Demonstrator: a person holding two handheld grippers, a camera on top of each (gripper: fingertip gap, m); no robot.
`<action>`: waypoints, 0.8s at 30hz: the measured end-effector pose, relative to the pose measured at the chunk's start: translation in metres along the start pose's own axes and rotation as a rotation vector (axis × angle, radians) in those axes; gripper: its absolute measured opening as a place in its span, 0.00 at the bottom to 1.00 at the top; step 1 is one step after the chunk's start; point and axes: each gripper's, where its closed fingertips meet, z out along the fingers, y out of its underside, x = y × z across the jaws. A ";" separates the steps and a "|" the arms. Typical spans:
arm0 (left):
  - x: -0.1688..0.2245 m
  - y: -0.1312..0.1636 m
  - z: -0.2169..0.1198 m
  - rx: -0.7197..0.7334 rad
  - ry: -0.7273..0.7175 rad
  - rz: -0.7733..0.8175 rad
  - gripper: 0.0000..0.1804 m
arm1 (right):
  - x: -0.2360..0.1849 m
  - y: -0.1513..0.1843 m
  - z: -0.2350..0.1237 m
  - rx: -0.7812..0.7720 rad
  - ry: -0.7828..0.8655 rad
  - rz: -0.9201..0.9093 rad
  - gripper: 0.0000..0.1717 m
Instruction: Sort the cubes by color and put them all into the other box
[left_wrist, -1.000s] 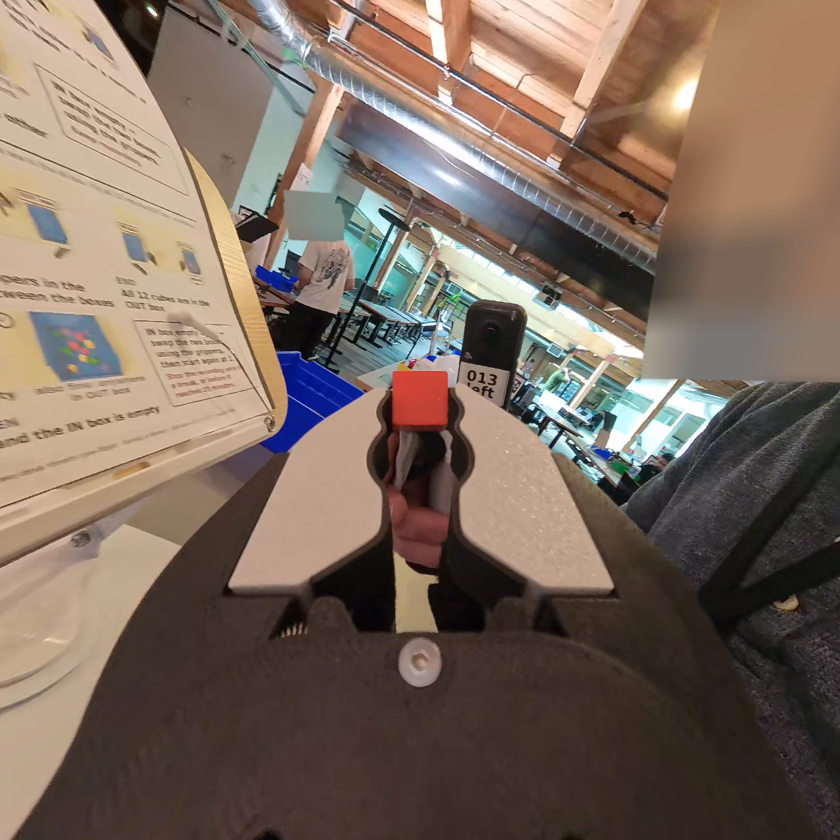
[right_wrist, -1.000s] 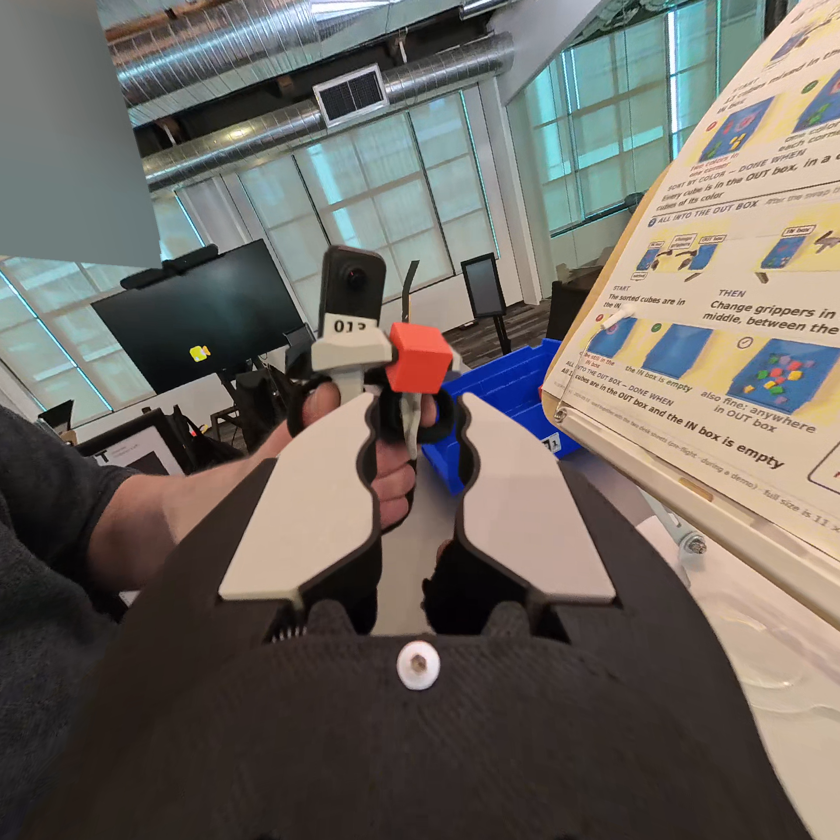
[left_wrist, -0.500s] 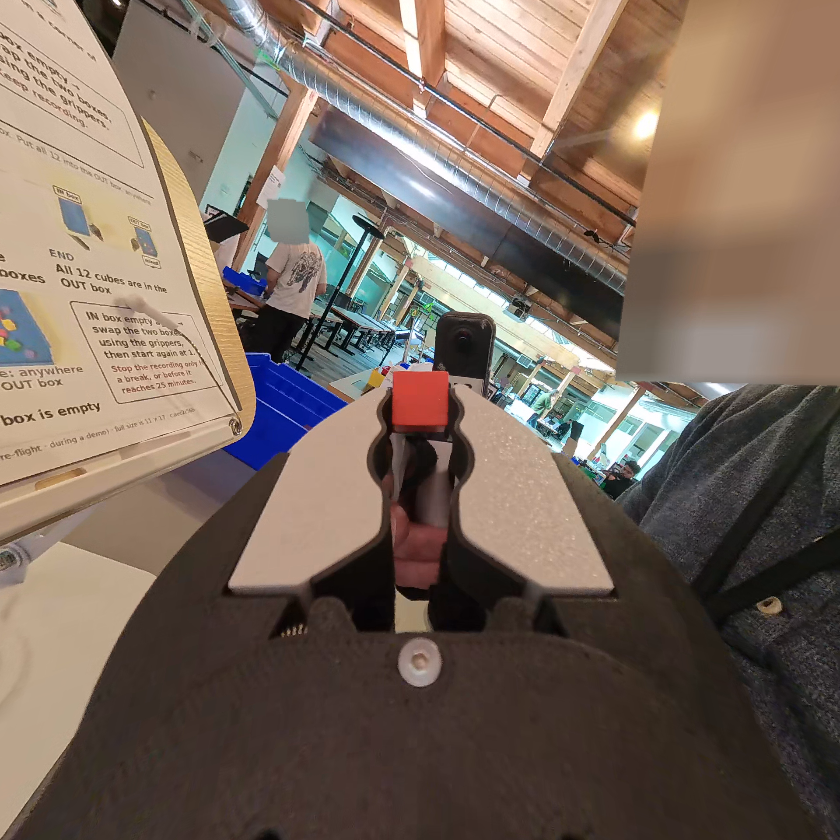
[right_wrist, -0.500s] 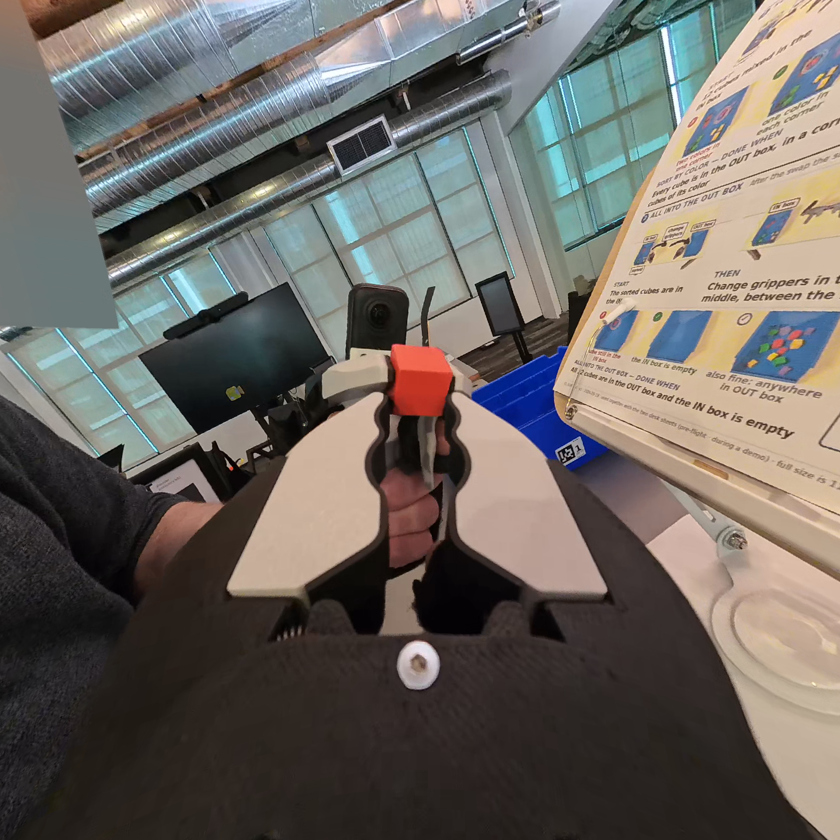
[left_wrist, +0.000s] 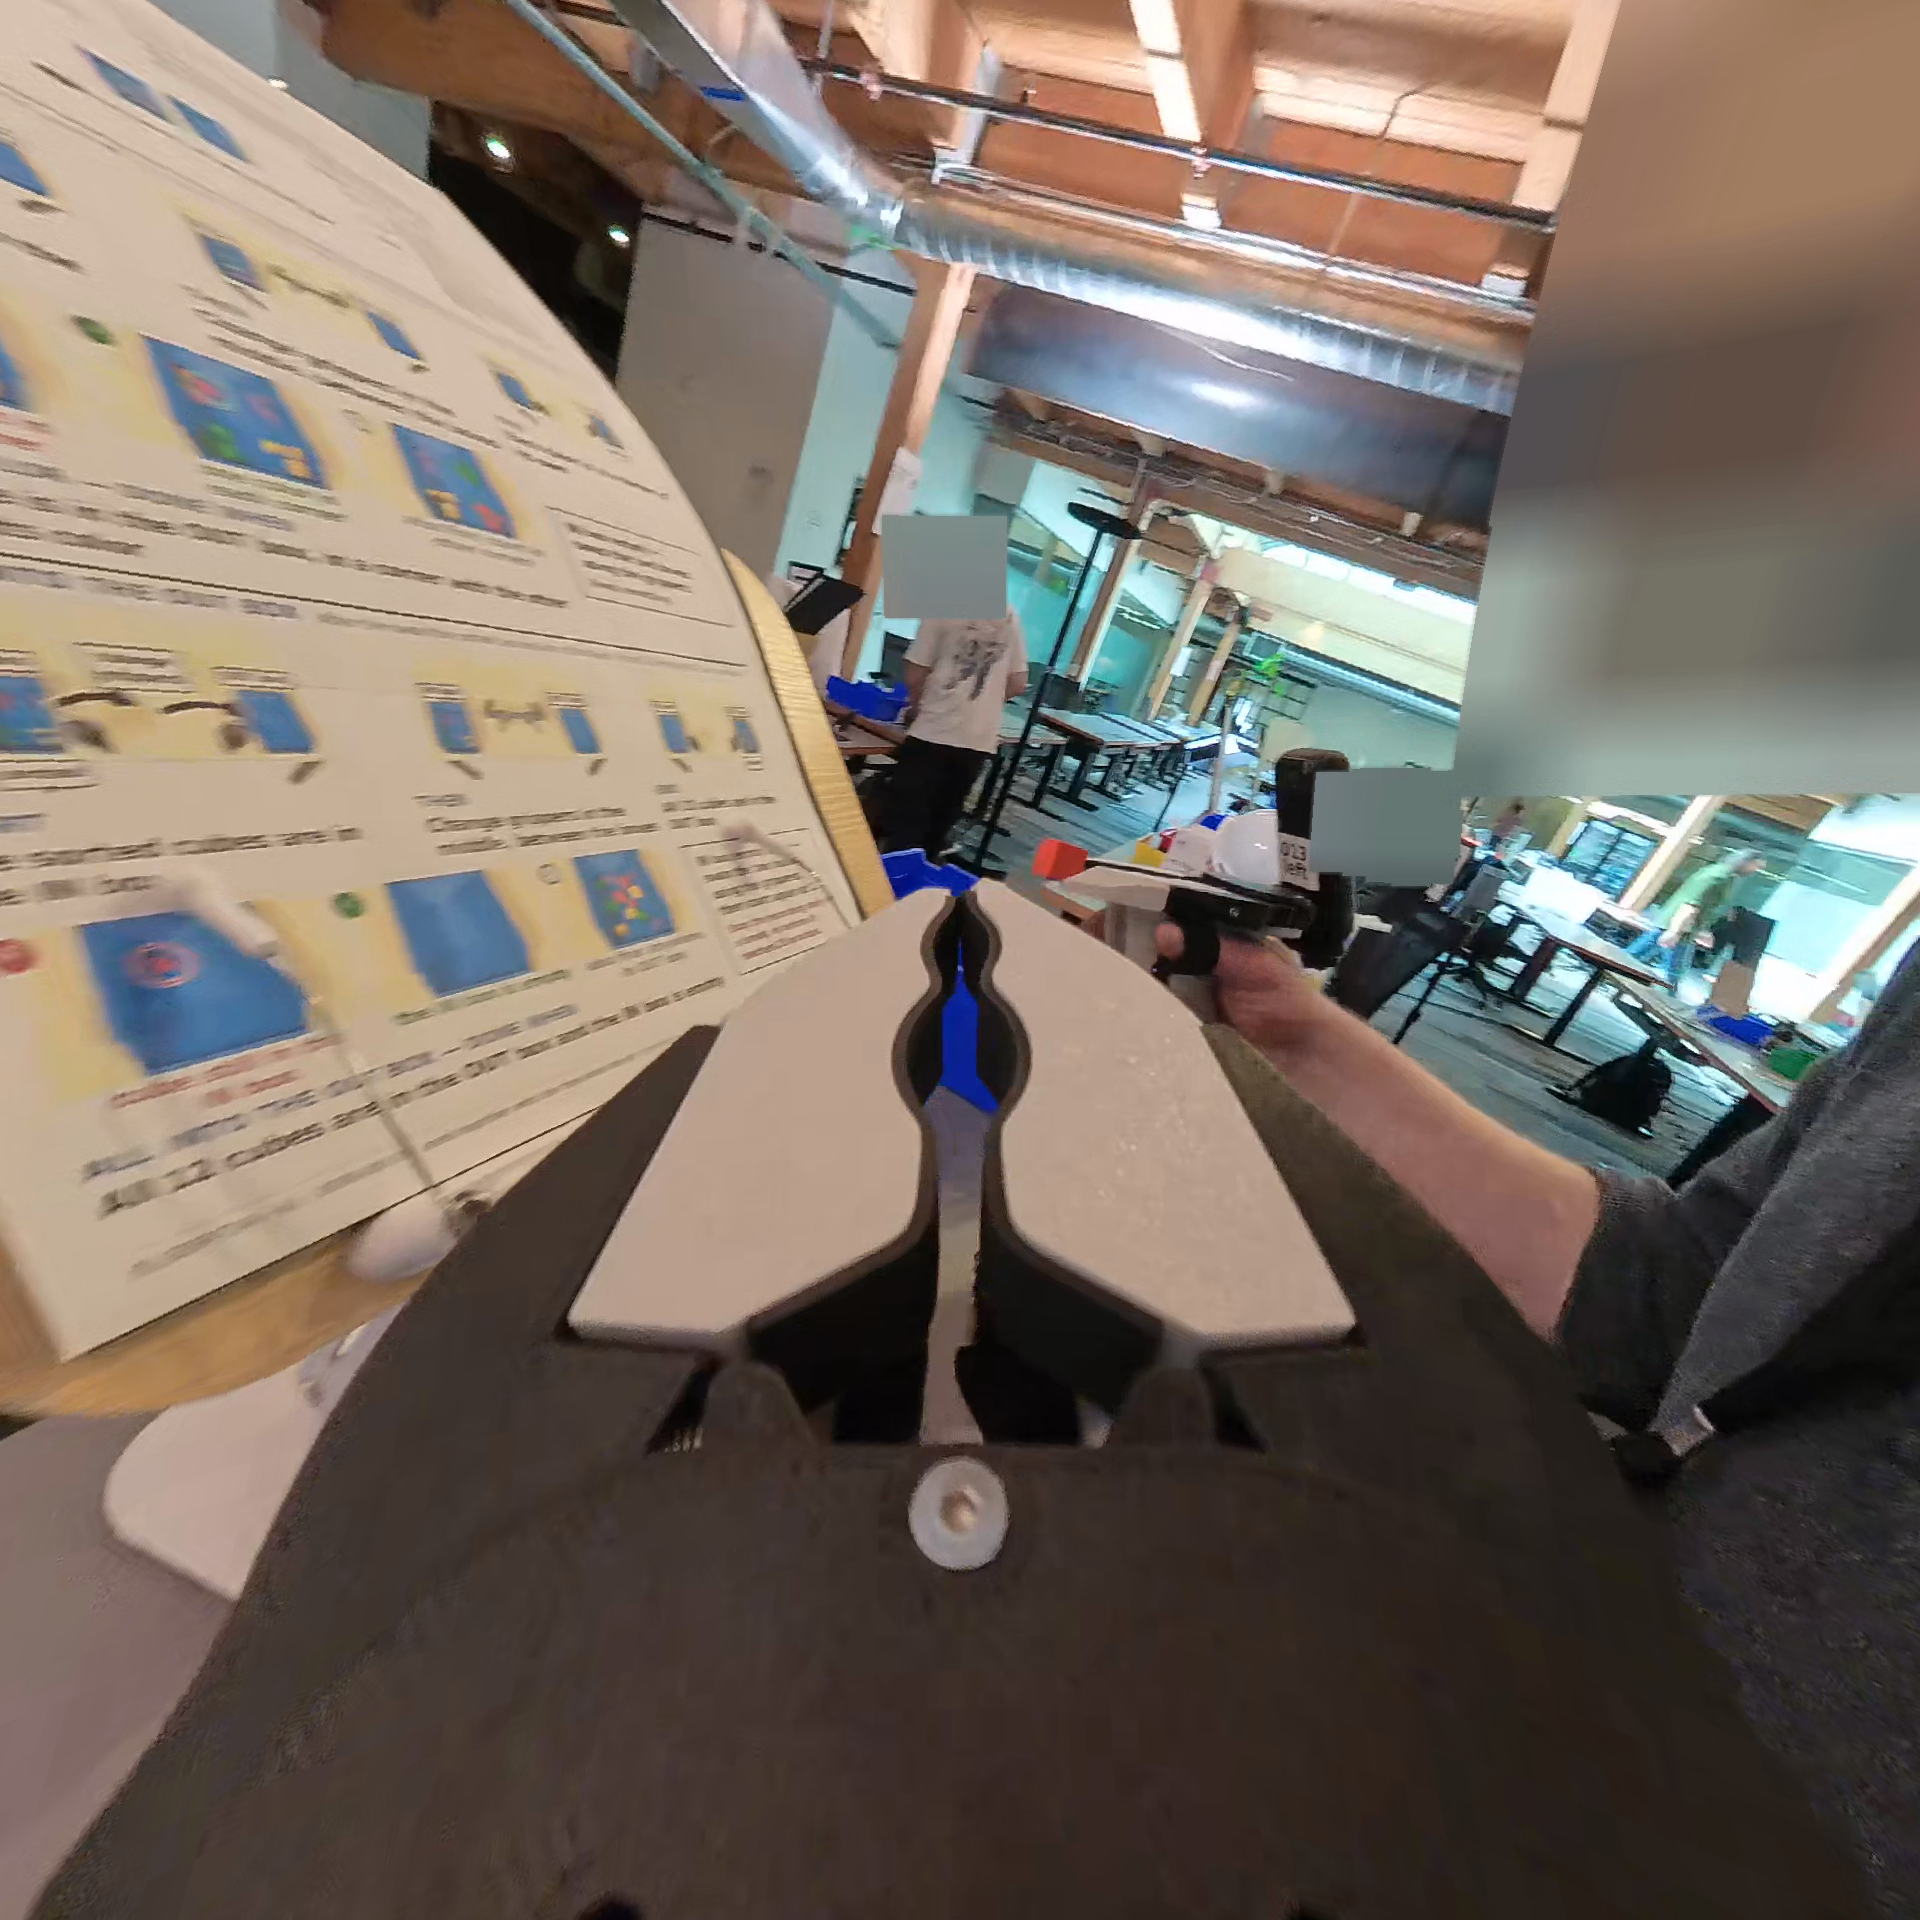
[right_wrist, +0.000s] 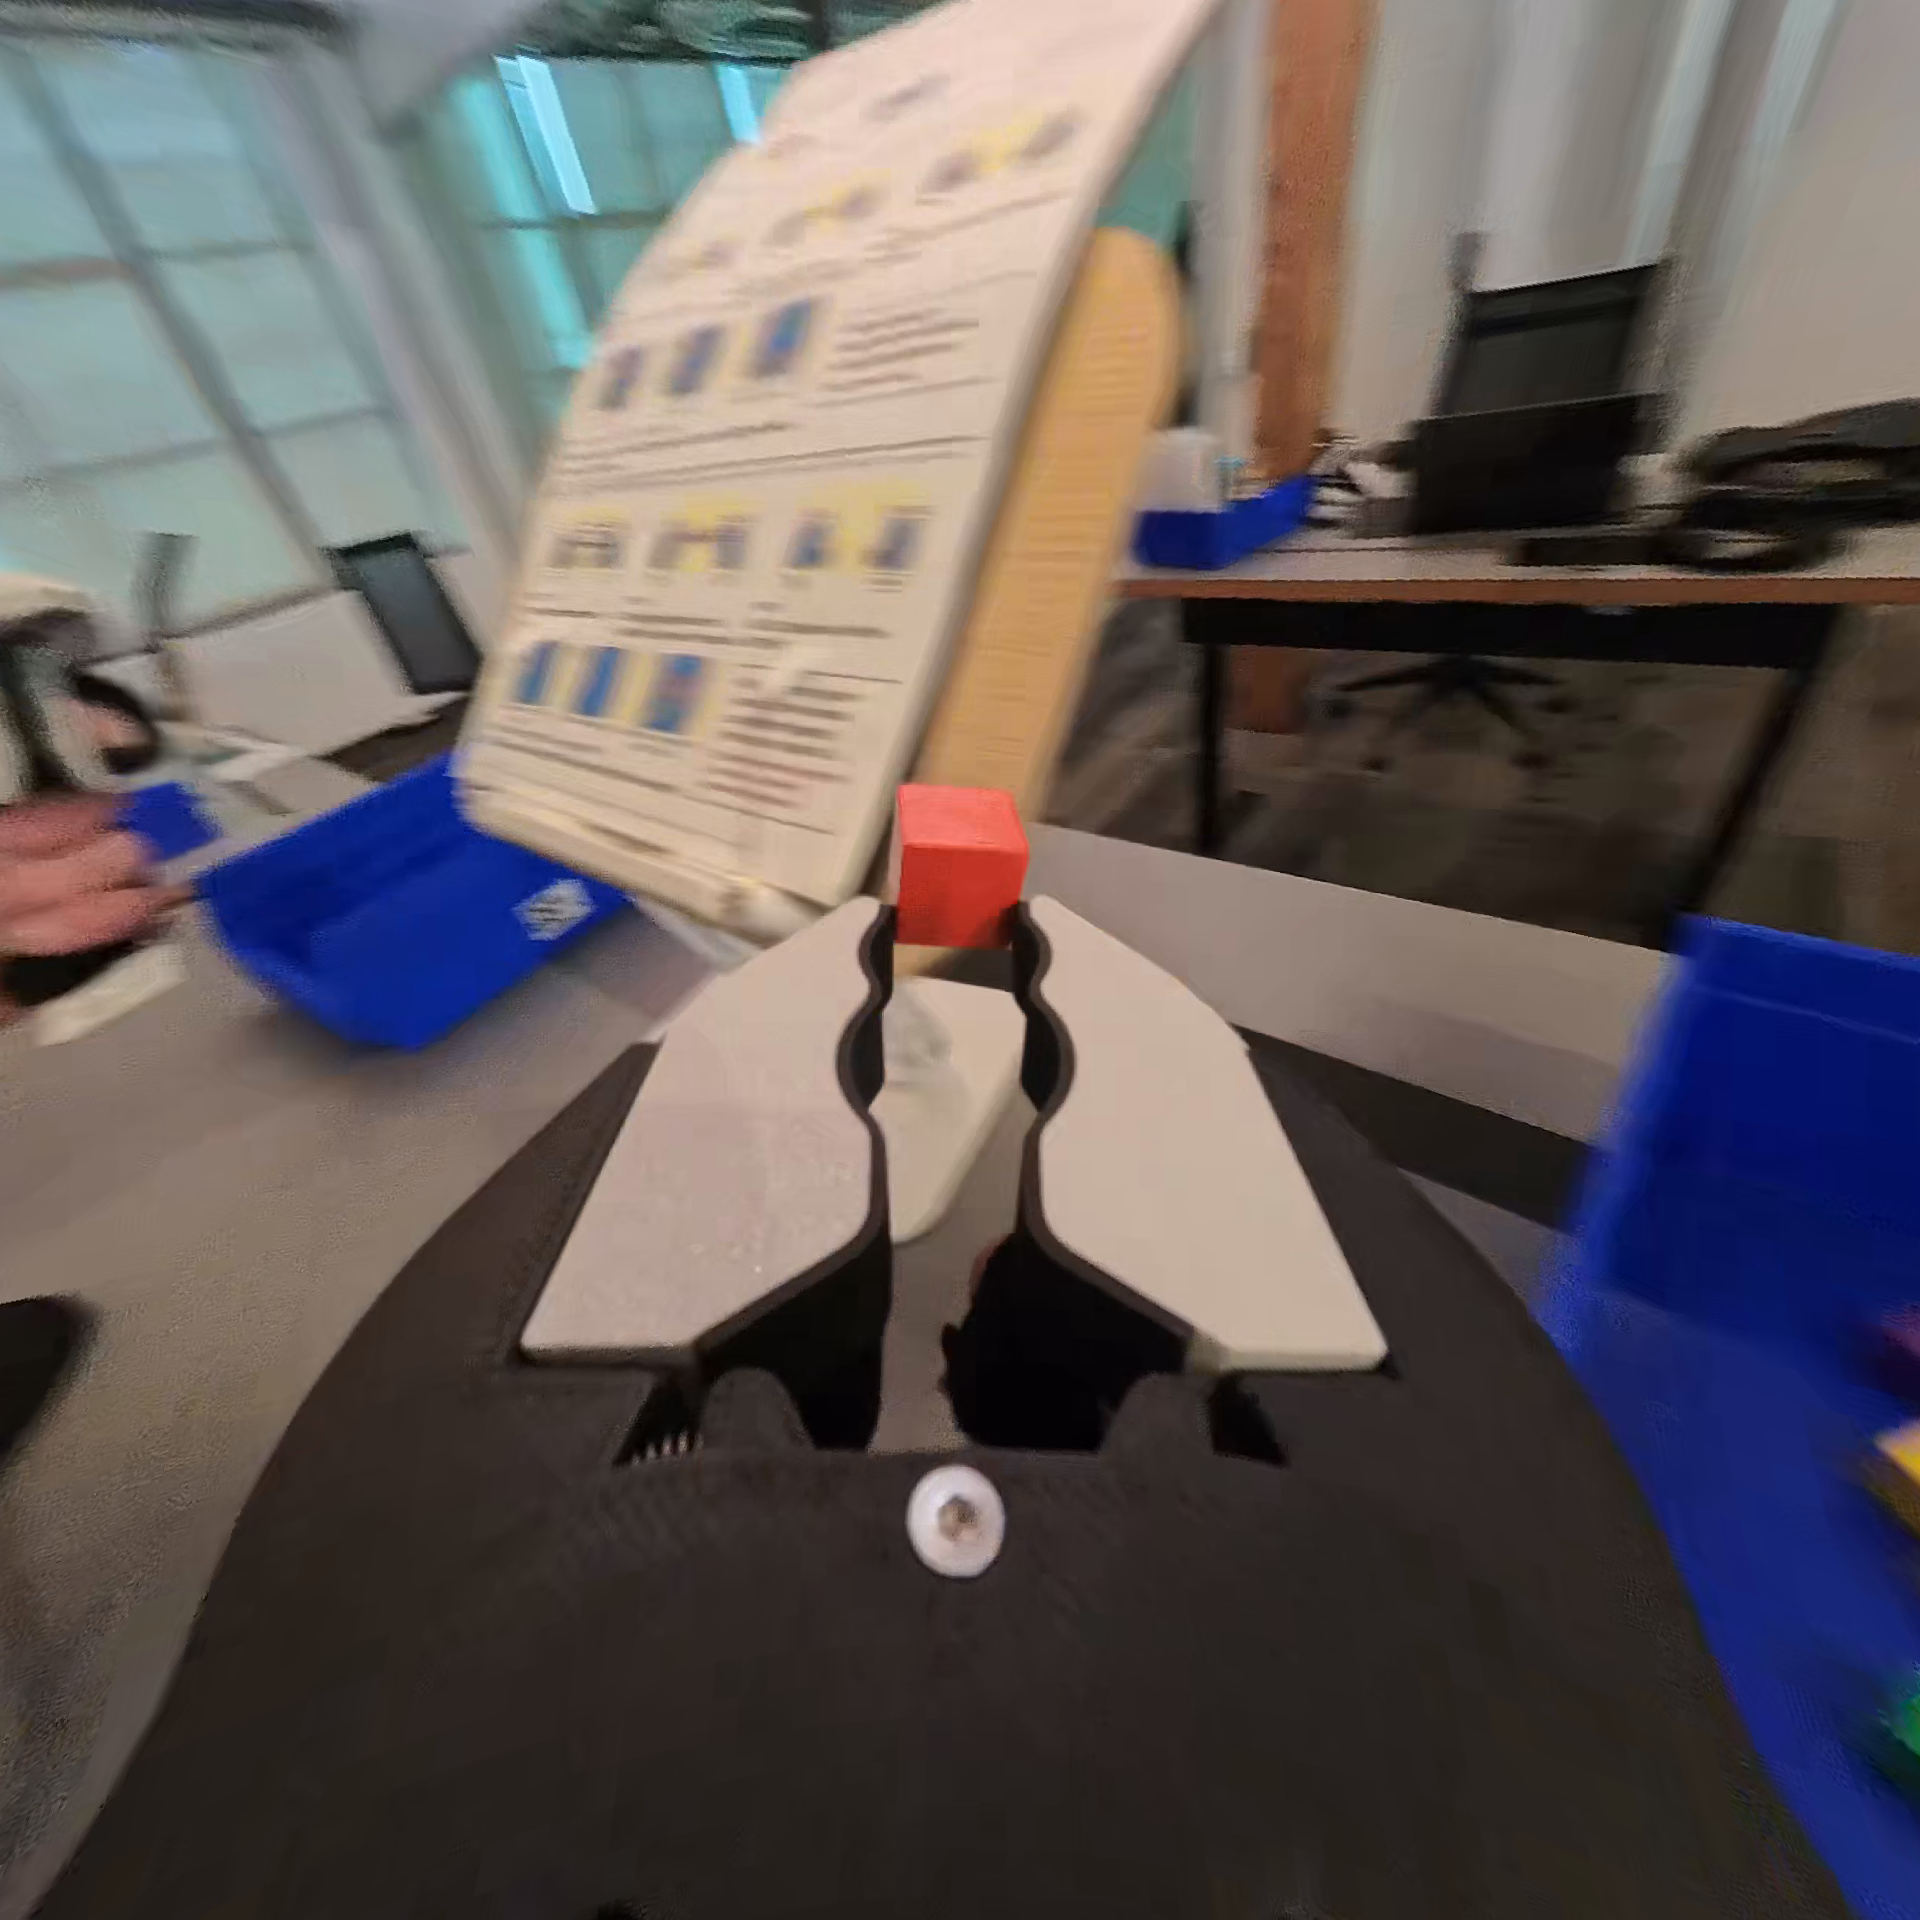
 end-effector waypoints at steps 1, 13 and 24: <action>-0.005 0.000 -0.004 0.000 -0.024 -0.004 0.00 | 0.030 0.002 -0.012 -0.010 0.084 -0.016 0.13; -0.052 0.014 -0.032 -0.092 -0.235 0.000 0.00 | 0.202 0.062 -0.102 -0.228 0.609 0.009 0.16; -0.205 0.008 -0.142 -0.225 -0.787 0.035 0.19 | 0.099 0.052 -0.060 -0.151 0.330 -0.002 0.11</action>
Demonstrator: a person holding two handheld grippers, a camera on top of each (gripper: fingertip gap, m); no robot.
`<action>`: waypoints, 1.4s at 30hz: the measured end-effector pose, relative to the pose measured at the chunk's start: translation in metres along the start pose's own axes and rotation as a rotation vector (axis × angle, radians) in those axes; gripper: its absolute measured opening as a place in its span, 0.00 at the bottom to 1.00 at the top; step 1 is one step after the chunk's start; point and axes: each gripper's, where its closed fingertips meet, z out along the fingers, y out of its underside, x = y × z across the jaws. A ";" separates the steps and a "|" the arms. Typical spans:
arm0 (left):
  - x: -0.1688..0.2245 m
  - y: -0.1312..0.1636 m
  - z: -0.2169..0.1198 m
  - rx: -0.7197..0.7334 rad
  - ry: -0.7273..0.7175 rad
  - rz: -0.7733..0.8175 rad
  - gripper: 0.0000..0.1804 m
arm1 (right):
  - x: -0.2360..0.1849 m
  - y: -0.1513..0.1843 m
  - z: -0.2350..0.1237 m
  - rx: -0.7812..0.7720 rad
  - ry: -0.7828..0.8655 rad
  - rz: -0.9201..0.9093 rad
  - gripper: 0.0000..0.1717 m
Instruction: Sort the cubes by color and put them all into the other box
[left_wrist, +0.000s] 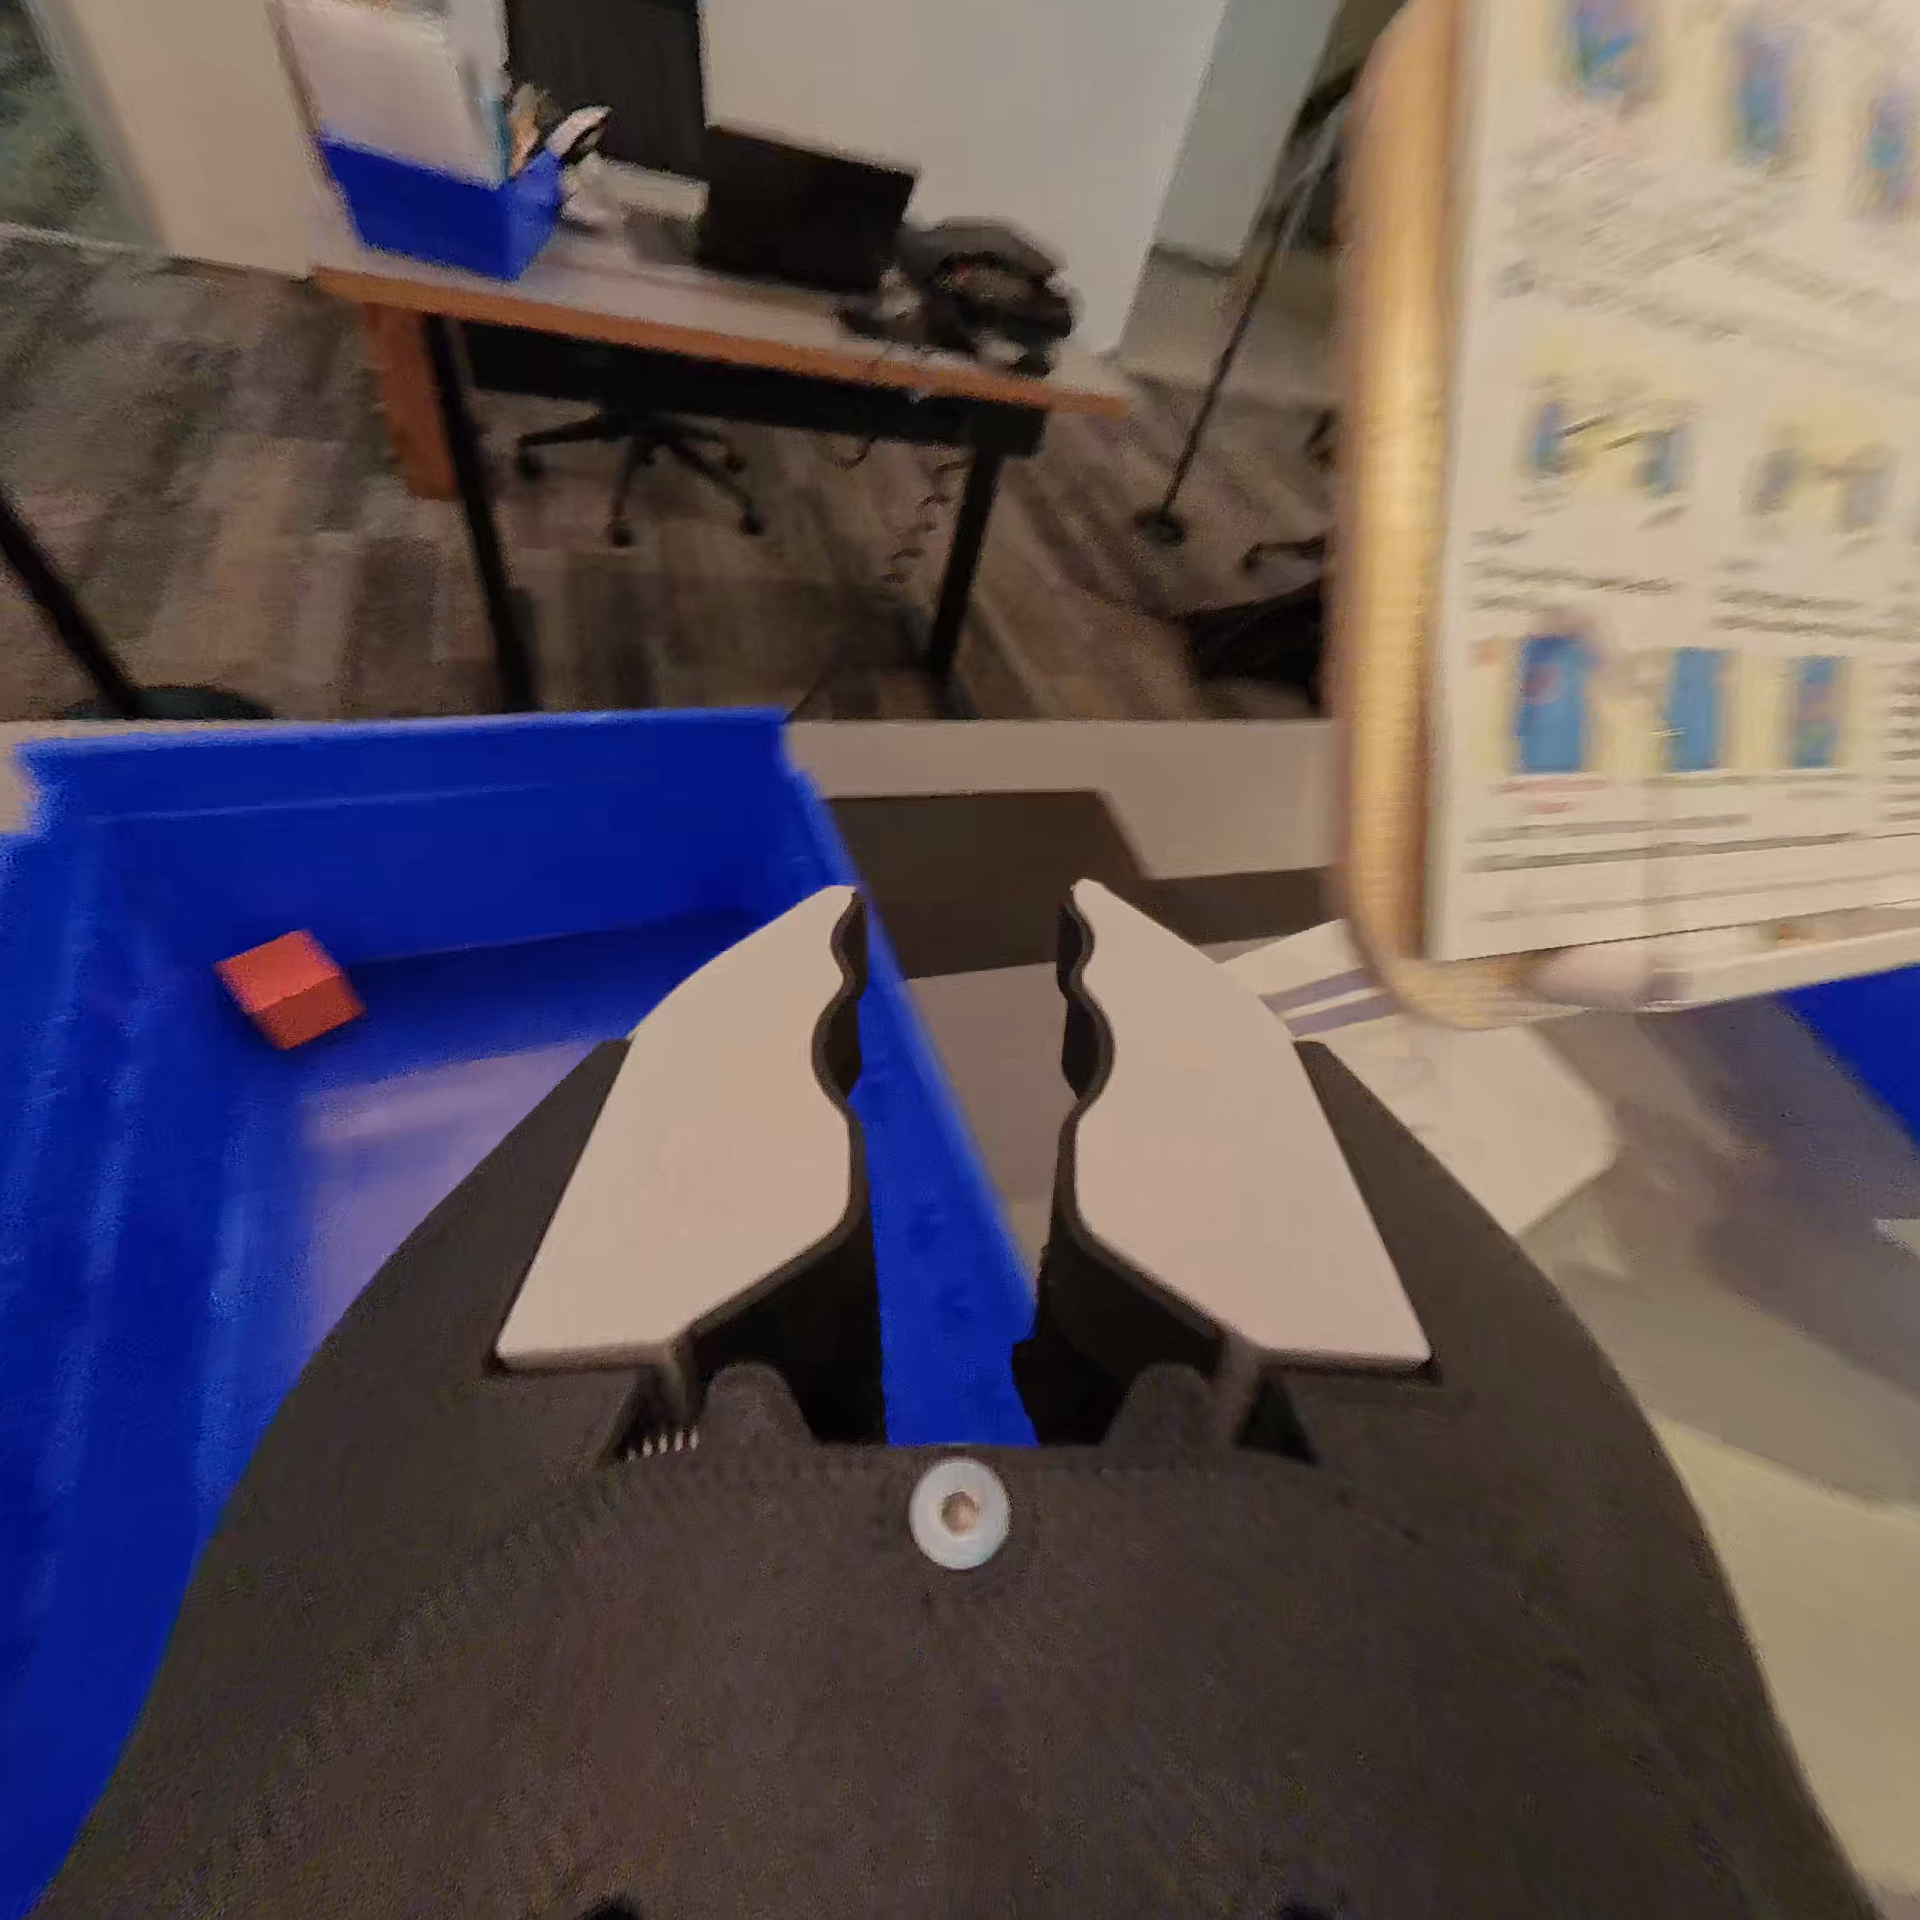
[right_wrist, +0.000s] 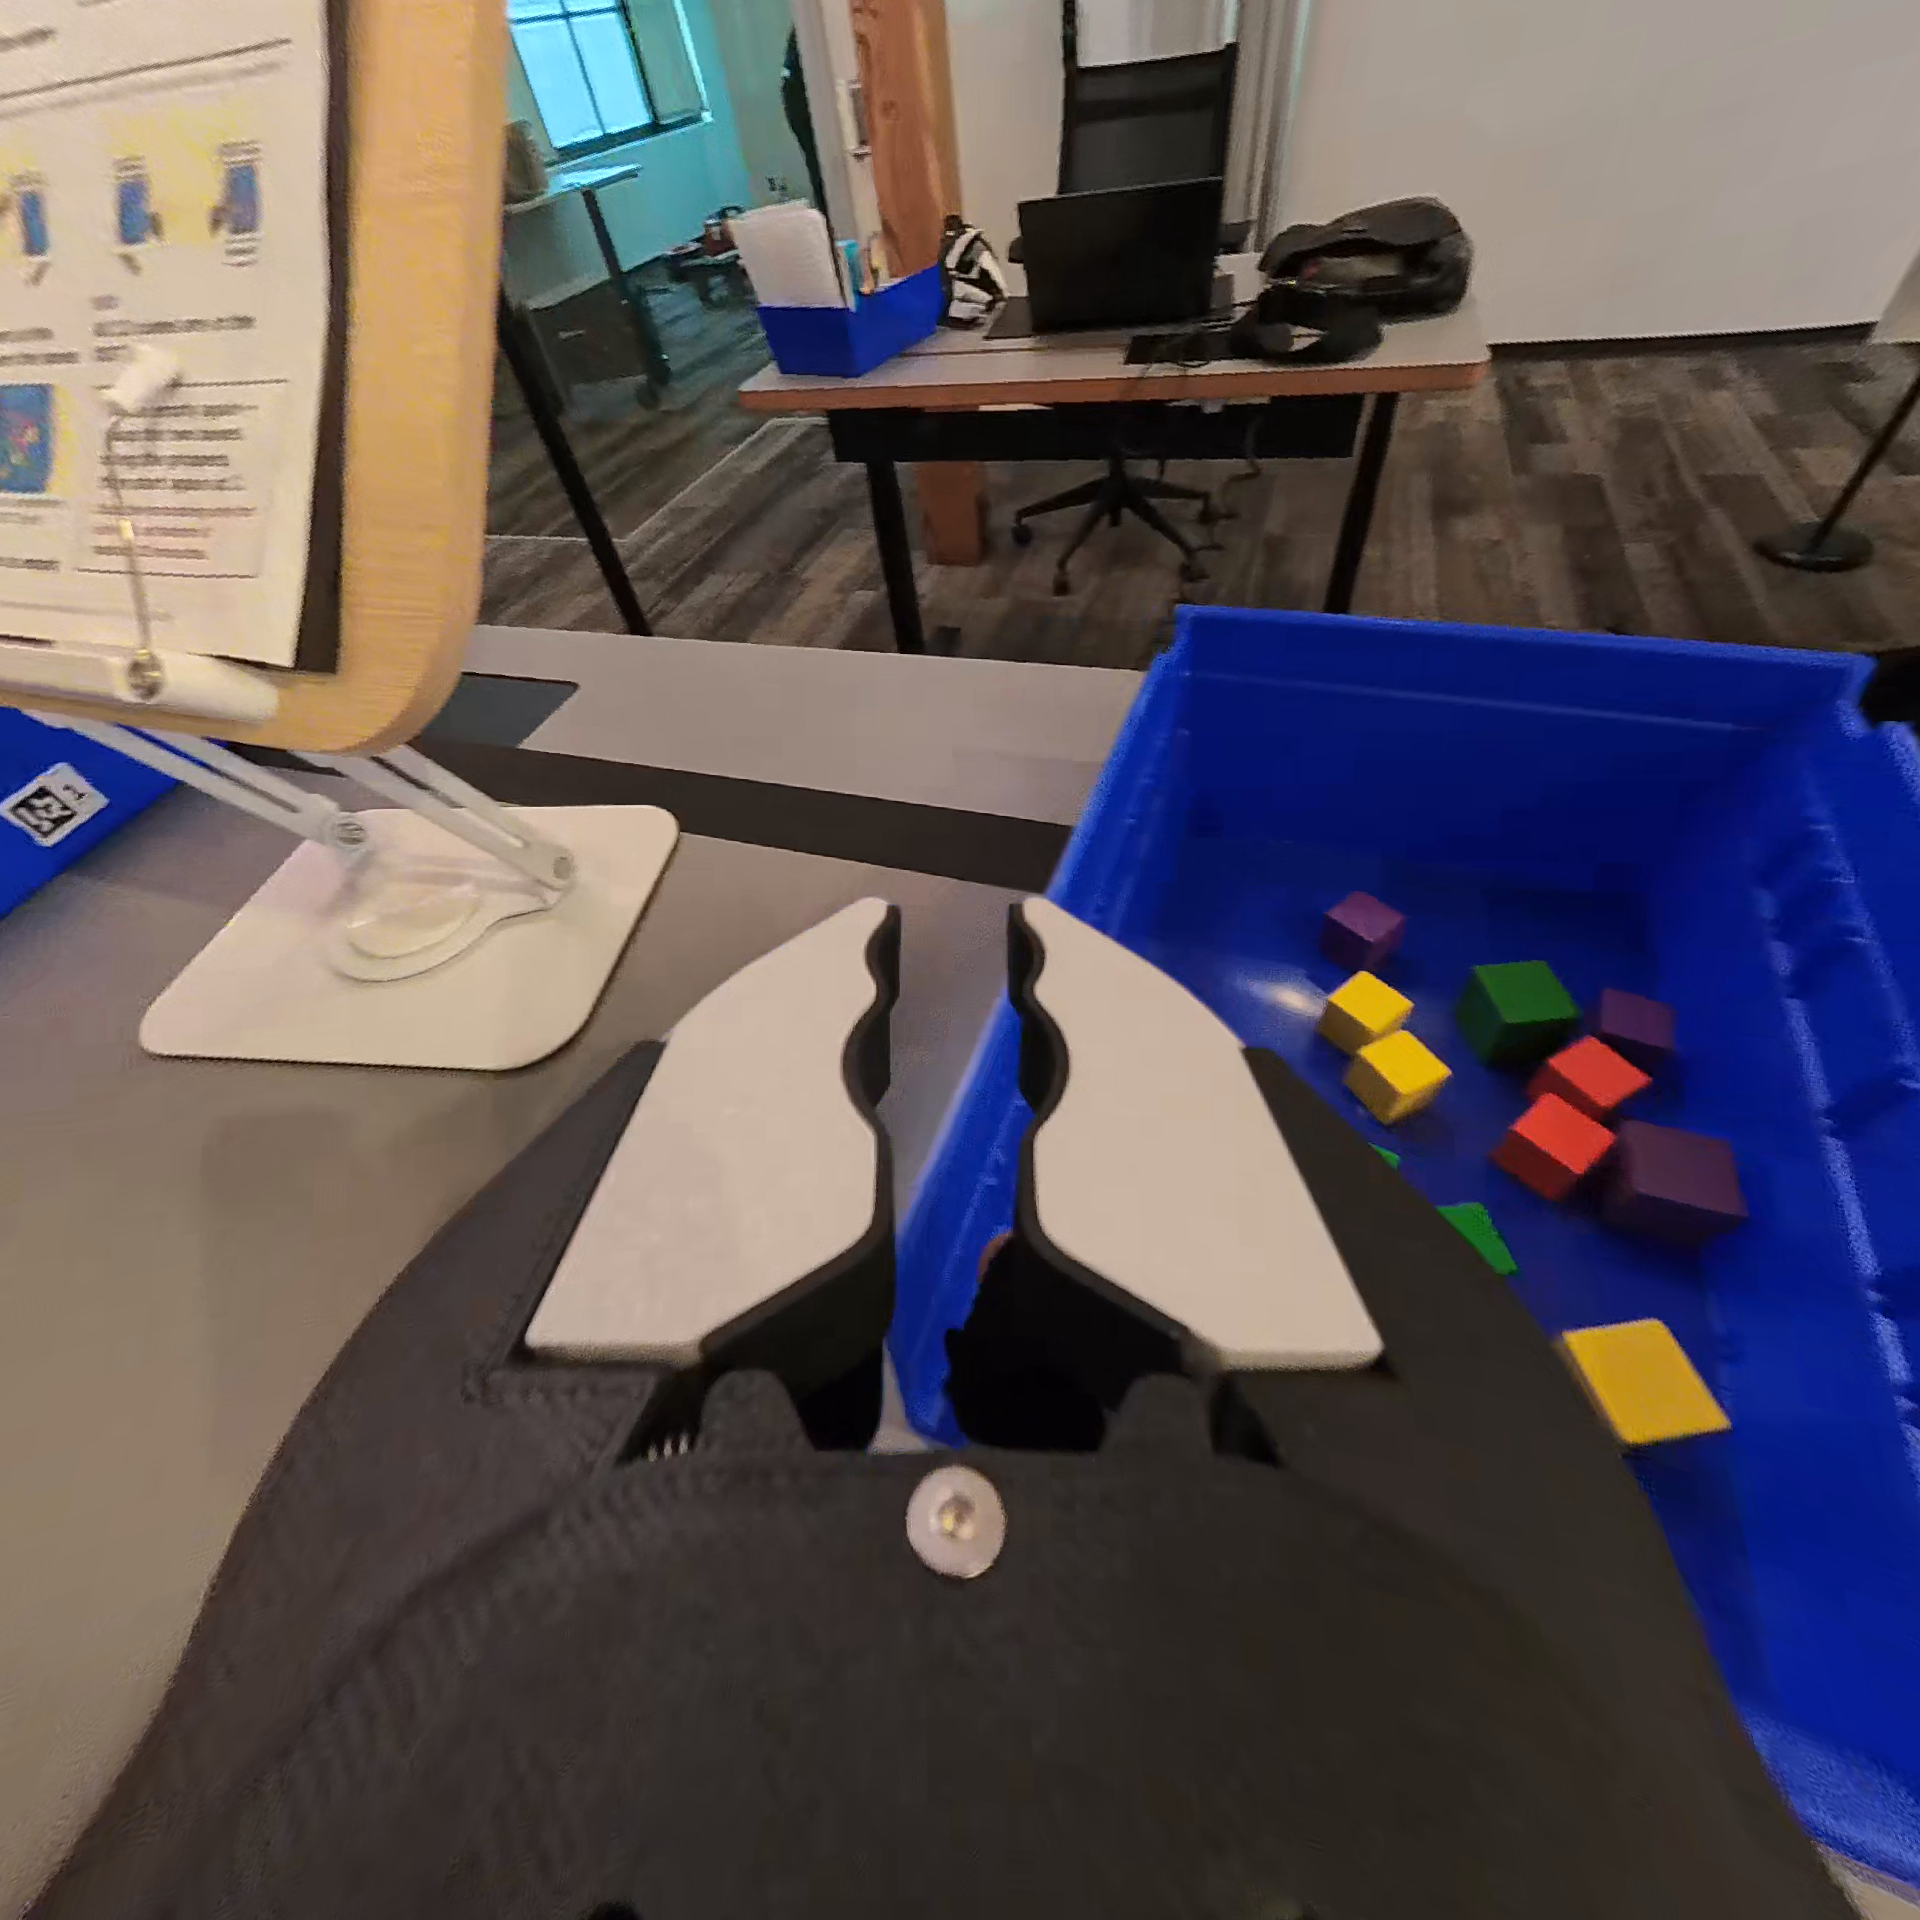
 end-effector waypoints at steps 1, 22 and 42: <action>-0.019 0.006 0.006 -0.043 -0.054 0.012 0.21 | -0.006 0.000 0.002 0.000 -0.011 -0.005 0.11; -0.243 0.099 0.103 -0.476 -0.689 -0.158 0.36 | -0.080 -0.005 0.030 -0.015 -0.186 -0.049 0.10; -0.088 0.044 0.072 -0.101 -0.102 -0.144 0.16 | -0.180 -0.029 0.017 0.057 -0.502 -0.073 0.12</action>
